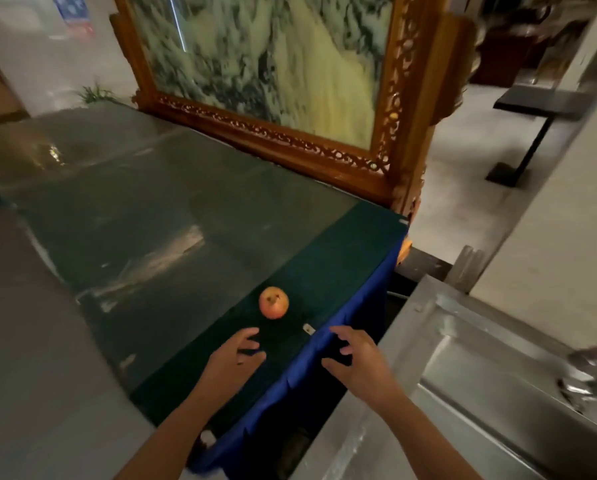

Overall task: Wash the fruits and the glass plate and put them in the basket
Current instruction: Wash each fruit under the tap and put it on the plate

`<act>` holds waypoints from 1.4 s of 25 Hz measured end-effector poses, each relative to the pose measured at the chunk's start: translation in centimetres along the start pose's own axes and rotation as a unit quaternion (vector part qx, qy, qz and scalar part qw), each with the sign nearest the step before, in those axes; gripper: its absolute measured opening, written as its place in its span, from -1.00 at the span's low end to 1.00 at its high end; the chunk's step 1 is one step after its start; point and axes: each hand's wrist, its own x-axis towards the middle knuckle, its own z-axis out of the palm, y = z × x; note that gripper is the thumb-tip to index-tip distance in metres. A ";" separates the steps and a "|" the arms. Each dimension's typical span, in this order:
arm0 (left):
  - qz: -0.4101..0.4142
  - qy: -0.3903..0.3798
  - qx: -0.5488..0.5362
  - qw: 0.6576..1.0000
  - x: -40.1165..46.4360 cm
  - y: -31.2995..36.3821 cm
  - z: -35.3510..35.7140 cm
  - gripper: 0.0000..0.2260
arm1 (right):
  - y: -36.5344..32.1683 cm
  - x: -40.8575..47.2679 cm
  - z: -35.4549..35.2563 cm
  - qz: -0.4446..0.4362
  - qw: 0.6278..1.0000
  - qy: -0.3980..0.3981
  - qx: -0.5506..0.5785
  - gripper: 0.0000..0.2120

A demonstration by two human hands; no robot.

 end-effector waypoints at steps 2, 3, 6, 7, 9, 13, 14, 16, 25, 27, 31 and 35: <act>-0.004 -0.003 0.002 1.000 4.1 -0.5 -0.7 -0.55 | -0.6 4.4 2.0 -0.001 1.000 -0.007 -0.012 -0.43; -0.003 -0.002 0.002 1.000 5.8 -0.6 -1.0 -0.53 | -0.8 6.2 2.8 0.000 1.000 -0.011 -0.011 -0.40; 0.002 -0.003 0.003 1.000 10.6 -1.1 -1.1 -0.51 | -1.1 10.9 5.2 0.011 1.000 -0.023 -0.005 -0.32; 0.004 -0.004 0.005 1.000 11.8 -1.3 -1.0 -0.52 | -1.1 11.9 5.8 0.011 1.000 -0.026 -0.010 -0.30; 0.002 -0.010 0.006 1.000 14.0 -1.6 -0.7 -0.56 | -1.1 13.7 7.1 0.005 0.999 -0.033 -0.016 -0.28; 0.002 -0.068 0.017 0.998 16.6 -2.3 0.2 -0.65 | -1.0 15.6 9.8 -0.017 0.998 -0.049 -0.030 -0.34; 0.002 -0.072 0.027 0.997 16.8 -2.3 0.3 -0.68 | -0.9 15.8 10.2 -0.016 0.999 -0.038 -0.024 -0.38; -0.012 -0.067 0.009 0.998 16.5 -2.0 0.5 -0.73 | -0.4 15.5 10.2 -0.007 1.000 -0.015 0.002 -0.45; 0.034 -0.211 -0.138 0.967 8.4 7.4 10.9 -0.91 | 8.2 4.9 -3.2 0.013 0.983 0.047 0.176 -0.45; 0.026 -0.262 -0.173 0.949 6.4 9.4 15.2 -0.87 | 10.6 1.5 -7.0 0.035 0.983 0.057 0.169 -0.47; 0.001 -0.377 -0.230 0.897 2.2 11.9 24.2 -0.66 | 16.6 -5.0 -13.1 0.086 0.979 0.076 0.166 -0.51; -0.072 -0.391 -0.313 0.863 -0.6 12.2 30.8 -0.72 | 22.9 -9.2 -15.9 0.158 0.926 0.136 0.314 -0.58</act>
